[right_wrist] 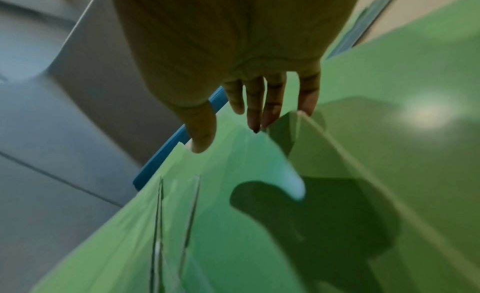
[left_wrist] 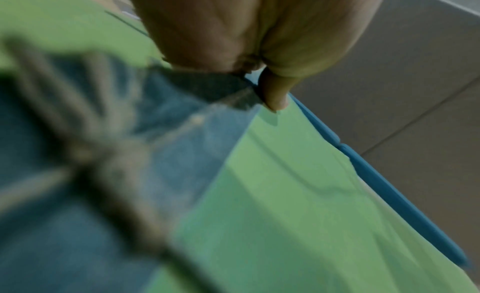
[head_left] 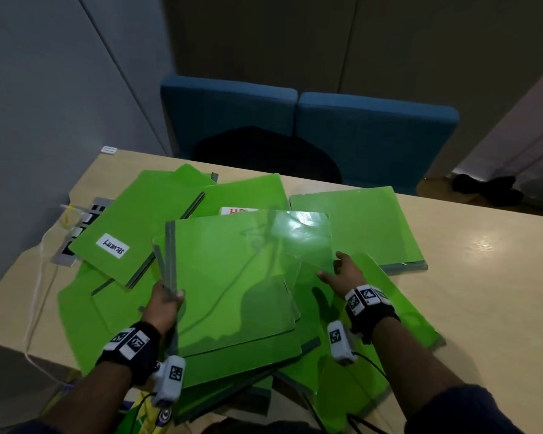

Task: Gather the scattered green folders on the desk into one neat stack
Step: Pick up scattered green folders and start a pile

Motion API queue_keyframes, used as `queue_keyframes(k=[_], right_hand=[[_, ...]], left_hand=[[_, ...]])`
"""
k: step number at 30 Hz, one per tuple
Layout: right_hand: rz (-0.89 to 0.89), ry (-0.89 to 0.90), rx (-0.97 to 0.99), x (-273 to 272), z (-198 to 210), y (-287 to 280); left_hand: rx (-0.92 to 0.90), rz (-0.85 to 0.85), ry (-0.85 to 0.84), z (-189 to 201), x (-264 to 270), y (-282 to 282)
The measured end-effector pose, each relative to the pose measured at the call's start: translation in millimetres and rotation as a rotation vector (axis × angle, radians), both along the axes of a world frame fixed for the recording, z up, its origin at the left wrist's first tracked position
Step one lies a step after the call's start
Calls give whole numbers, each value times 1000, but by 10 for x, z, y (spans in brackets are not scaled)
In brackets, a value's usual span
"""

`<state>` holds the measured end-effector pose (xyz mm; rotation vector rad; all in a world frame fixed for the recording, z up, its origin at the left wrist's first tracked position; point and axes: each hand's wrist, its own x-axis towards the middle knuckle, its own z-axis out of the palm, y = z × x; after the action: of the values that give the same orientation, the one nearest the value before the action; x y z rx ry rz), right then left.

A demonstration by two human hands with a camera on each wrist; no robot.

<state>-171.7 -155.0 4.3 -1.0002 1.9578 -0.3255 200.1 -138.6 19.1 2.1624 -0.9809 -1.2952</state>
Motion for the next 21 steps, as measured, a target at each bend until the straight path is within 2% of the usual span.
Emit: queue_keyframes(k=[4,10,12,15,19,21], right_hand=[[-110,-29,18,117,52,-147],[-68,13,-1,120,100,-39],[-156,11,-42,-61,152,77],[-233,111,-131,-498,222,266],[-302,279,-79,-1042,259,639],[-305,324,18,-1200,178,846]], left_hand=[[-4,47,-22,-85,42,93],[-13,34,-10,-111,128,121],[-9,4,6,-132,166,104],[1,-43,12,-166,159,106],[-1,-80,16,-176,55,93],[-3,-94,15,-178,4,63]])
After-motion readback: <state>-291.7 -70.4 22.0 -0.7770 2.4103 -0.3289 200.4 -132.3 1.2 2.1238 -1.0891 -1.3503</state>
